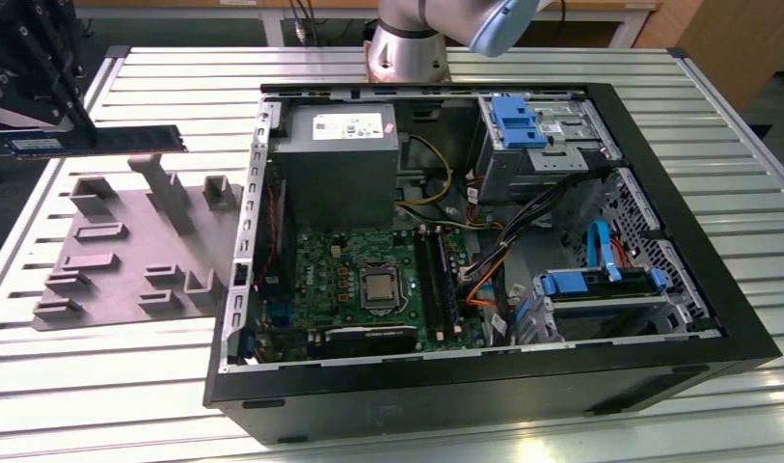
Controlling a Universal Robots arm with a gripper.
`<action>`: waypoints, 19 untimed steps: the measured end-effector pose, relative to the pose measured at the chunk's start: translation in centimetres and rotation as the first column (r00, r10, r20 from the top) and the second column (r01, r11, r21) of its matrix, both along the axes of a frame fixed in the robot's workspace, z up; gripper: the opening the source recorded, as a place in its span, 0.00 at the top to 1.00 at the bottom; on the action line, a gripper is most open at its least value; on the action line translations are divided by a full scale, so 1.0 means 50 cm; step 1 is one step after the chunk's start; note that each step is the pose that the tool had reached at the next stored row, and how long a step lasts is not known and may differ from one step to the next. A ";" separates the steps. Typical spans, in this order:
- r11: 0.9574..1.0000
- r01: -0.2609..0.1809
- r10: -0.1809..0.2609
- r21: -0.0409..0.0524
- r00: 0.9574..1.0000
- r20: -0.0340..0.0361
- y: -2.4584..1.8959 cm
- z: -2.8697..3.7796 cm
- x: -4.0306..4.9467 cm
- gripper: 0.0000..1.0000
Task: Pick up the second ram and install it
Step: 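Pick up the second ram and move it above second insertion slot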
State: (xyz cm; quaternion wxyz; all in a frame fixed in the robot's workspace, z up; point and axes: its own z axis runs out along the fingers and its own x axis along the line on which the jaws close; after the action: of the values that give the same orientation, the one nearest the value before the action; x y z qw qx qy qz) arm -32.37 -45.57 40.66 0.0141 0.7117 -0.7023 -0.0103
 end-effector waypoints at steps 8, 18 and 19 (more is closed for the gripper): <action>1.000 0.000 0.000 0.000 1.000 0.000 0.0000 0.000 0.011 0.86; 1.000 0.000 0.000 0.000 1.000 0.000 0.0000 0.000 0.023 0.86; 1.000 0.000 0.000 0.000 1.000 0.000 0.0000 0.000 0.024 0.86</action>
State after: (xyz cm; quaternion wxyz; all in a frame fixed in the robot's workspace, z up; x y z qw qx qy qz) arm -31.17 -45.56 40.66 0.0141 0.7117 -0.7023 -0.0104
